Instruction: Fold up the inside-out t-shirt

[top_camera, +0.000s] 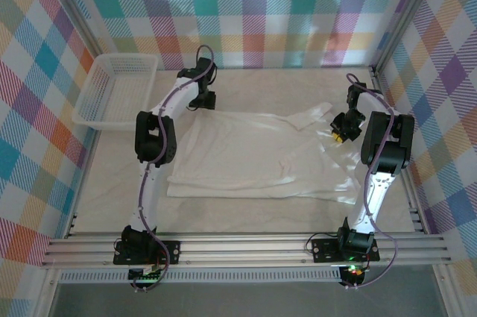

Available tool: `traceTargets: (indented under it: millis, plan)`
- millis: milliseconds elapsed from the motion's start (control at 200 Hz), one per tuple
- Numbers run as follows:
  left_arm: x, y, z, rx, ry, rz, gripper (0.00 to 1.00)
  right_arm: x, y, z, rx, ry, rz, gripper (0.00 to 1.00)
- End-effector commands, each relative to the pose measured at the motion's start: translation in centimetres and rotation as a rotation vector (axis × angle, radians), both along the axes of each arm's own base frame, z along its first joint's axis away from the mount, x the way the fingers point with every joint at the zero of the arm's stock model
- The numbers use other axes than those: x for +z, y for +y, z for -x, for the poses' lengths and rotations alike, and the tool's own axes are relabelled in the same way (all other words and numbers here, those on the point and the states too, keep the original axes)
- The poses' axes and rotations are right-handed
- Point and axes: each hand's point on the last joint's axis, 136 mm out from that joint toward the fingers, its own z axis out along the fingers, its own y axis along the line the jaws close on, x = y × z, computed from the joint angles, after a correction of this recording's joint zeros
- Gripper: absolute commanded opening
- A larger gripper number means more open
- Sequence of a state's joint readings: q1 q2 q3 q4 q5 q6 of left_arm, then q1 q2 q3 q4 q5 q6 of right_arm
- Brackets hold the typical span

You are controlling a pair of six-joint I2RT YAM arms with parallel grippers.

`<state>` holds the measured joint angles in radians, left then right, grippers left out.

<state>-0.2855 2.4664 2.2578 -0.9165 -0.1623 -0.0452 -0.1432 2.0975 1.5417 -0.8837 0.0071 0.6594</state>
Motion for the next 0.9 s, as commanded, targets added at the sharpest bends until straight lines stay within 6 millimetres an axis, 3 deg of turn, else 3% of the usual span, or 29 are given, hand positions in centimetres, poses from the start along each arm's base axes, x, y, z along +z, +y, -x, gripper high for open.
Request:
traceTargets:
  millis: [0, 100, 190, 295, 480, 700, 800, 895]
  plan:
    - [-0.8, 2.3, -0.4, 0.028, 0.02, -0.06, 0.35, -0.3, 0.1, 1.1, 0.013, 0.038, -0.015, 0.12]
    - [-0.3, 2.5, -0.9, 0.047, 0.004, -0.048, 0.17, -0.6, 0.1, 1.3, 0.013, 0.048, -0.016, 0.12]
    - [0.0, 3.2, -1.2, 0.077, -0.006, -0.026, 0.08, -0.8, 0.0, 1.5, 0.01, 0.056, -0.01, 0.12]
    - [0.5, 4.0, -1.3, 0.126, 0.0, 0.051, 0.04, -1.1, -0.3, 2.0, 0.005, 0.072, 0.011, 0.1]
    - [1.3, 4.0, -1.9, 0.254, 0.055, 0.459, 0.0, -2.1, -0.8, 3.0, -0.01, 0.112, 0.02, 0.04]
    - [3.0, 4.3, -2.2, 0.234, 0.024, 0.53, 0.0, -2.0, -0.9, 3.0, -0.007, 0.106, 0.012, 0.04]
    - [4.4, 2.5, -1.6, 0.136, -0.018, 0.517, 0.33, -1.7, -0.8, 2.8, -0.004, 0.096, 0.008, 0.05]
    - [4.1, 1.6, -0.6, 0.065, -0.01, 0.43, 0.47, -1.7, -0.7, 2.6, -0.004, 0.091, 0.0, 0.06]
